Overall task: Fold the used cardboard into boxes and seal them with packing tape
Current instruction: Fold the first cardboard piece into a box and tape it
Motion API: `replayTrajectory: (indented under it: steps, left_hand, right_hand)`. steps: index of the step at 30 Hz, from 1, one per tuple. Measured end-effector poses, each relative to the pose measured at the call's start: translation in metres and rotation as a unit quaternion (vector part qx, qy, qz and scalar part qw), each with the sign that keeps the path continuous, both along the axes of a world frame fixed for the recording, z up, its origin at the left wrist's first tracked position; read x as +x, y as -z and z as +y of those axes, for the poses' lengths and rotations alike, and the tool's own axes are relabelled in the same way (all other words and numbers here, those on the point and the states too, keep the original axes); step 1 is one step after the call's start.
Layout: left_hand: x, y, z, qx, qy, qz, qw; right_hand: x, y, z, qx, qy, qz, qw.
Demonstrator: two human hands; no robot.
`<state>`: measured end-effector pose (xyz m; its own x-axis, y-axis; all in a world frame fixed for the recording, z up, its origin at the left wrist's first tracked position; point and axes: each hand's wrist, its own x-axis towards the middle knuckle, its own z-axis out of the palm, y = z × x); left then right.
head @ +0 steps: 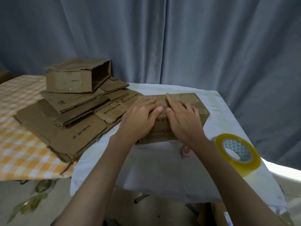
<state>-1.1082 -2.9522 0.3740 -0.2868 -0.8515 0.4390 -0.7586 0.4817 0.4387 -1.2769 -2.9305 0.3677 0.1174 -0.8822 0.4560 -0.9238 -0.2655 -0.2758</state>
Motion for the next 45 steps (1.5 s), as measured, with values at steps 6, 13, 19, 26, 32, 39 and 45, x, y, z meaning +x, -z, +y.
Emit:
replayTrajectory:
  steps: [6, 13, 19, 26, 32, 39, 45]
  left_hand:
    - [0.006, 0.005, -0.001, 0.048, 0.001, 0.076, 0.996]
    - [0.003, 0.012, 0.002, 0.224, -0.106, 0.223, 0.943]
    - [0.003, 0.004, 0.003, 0.060, -0.035, 0.292, 0.954]
    - [0.010, 0.003, -0.009, 0.086, -0.010, 0.442, 0.893]
    - [0.012, 0.023, -0.015, 0.115, -0.046, 0.330, 0.936]
    - [0.024, 0.031, -0.013, 0.188, -0.040, 0.353, 0.916]
    - [0.028, 0.022, -0.002, 0.148, -0.022, 0.335, 0.930]
  right_hand:
    - [-0.020, -0.001, -0.003, -0.013, 0.067, -0.010, 0.998]
    - [-0.054, -0.011, -0.007, 0.128, 0.138, -0.234, 0.954]
    - [-0.053, -0.008, 0.002, 0.075, 0.117, -0.288, 0.947]
    - [-0.062, -0.006, 0.008, 0.020, 0.040, -0.474, 0.879]
    - [-0.067, 0.015, 0.001, 0.064, 0.026, -0.469, 0.881]
    - [-0.079, 0.027, -0.002, 0.148, 0.056, -0.378, 0.912]
    - [-0.075, 0.021, -0.001, 0.119, 0.053, -0.386, 0.913]
